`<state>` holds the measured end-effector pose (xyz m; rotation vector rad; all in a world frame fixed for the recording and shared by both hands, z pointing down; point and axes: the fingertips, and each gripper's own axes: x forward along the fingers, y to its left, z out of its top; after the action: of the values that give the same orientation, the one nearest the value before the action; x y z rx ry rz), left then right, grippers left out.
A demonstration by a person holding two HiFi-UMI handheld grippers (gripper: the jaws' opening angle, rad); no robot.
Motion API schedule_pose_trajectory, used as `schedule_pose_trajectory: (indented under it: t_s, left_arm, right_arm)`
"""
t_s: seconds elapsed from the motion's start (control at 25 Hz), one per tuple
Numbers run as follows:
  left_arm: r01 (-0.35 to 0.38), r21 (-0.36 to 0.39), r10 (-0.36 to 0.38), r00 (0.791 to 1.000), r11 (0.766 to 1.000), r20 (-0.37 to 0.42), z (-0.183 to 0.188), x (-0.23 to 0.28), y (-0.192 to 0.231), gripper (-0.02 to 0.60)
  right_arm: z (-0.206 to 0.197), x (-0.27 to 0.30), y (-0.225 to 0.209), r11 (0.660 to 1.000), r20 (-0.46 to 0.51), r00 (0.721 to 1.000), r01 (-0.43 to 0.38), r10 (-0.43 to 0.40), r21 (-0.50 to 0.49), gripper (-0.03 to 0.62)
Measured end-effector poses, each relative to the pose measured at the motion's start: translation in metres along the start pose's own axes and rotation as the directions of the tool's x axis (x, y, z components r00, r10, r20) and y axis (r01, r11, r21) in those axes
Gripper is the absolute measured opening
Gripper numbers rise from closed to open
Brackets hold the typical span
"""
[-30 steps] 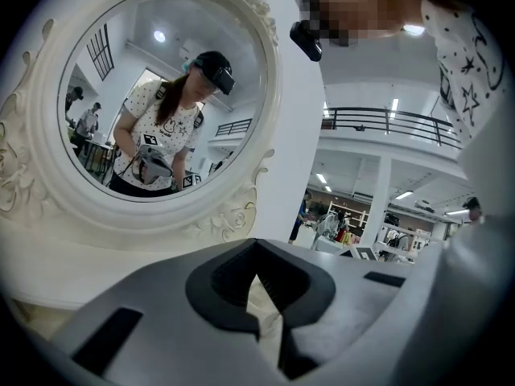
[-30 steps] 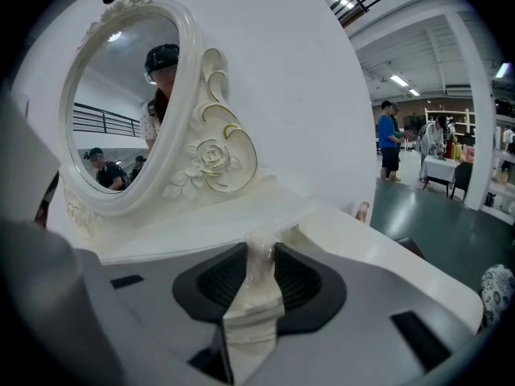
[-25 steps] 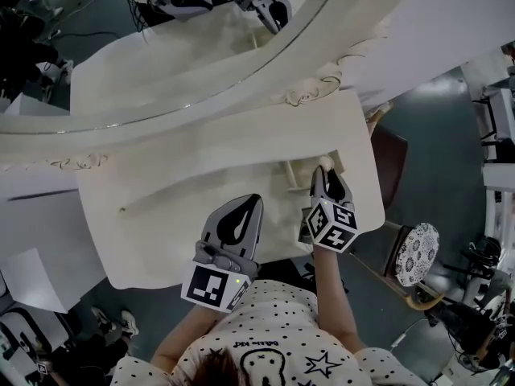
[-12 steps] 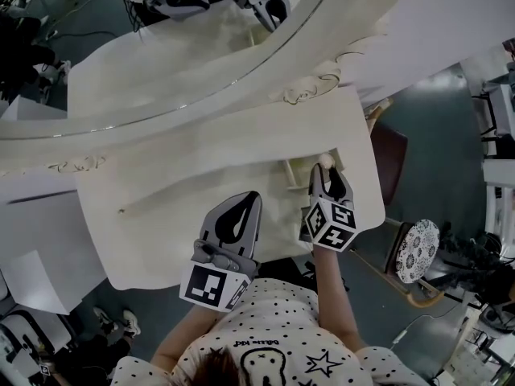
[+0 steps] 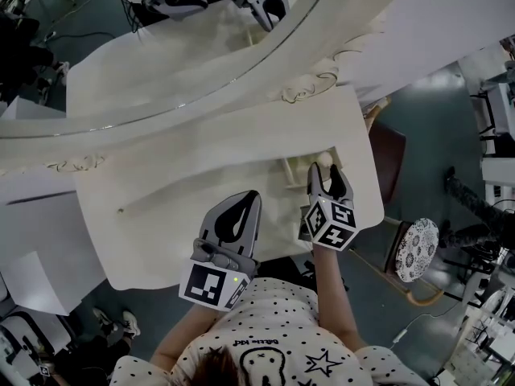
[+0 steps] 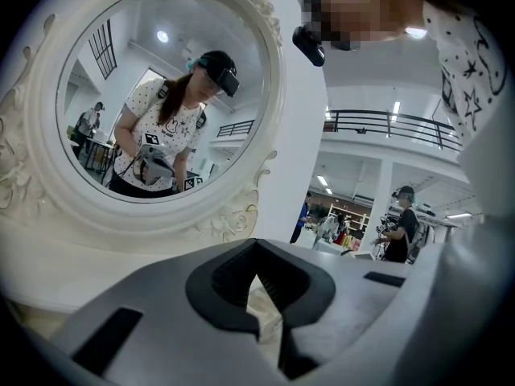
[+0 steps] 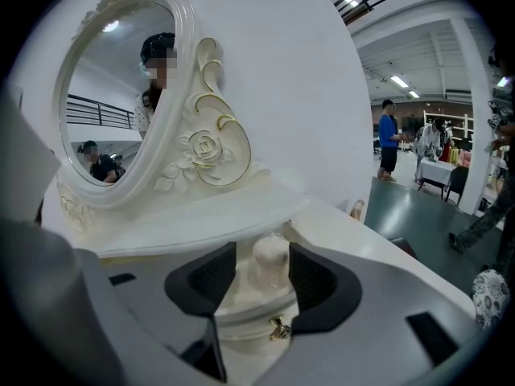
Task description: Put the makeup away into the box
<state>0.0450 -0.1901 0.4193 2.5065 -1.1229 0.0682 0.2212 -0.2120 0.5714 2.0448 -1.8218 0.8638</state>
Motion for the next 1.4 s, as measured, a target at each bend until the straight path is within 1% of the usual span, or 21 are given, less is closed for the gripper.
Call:
schedule_pose_trajectory:
  t_s: [0.64,0.68,0.84,0.96,1.16,1.4]
  left_arm:
    - [-0.009,0.006,0.008,1.000,1.000,0.022,0.005,-0.009,-0.004,-0.005]
    - [-0.008,0.007,0.008,1.000,1.000,0.023,0.005,-0.009,-0.005,-0.005]
    - [-0.006,0.014,0.006,1.000,1.000,0.027,0.005,-0.011,-0.008,-0.005]
    - [-0.004,0.019,0.003,0.999,1.000,0.033,0.005,-0.013,-0.011,-0.005]
    - [-0.002,0.026,0.001,0.999,1.000,0.040,0.005,-0.017,-0.014,-0.005]
    - [-0.004,0.034,0.003,0.999,0.999,0.044,0.005,-0.021,-0.019,-0.005]
  right_arm:
    - [0.011,-0.012,0.006,1.000,0.039,0.999,-0.013,0.014,-0.017,0.196]
    - [0.012,-0.013,0.006,1.000,0.042,0.999,-0.014,0.014,-0.018,0.179]
    - [0.013,-0.017,0.004,1.000,0.053,0.999,0.000,0.001,-0.019,0.055]
    - [0.013,-0.021,0.002,1.000,0.058,0.998,0.010,-0.009,-0.024,0.009]
    - [0.015,-0.026,0.002,0.999,0.072,0.997,0.011,-0.008,-0.037,0.008]
    - [0.027,-0.039,0.010,0.998,0.116,0.993,-0.017,0.024,-0.062,0.006]
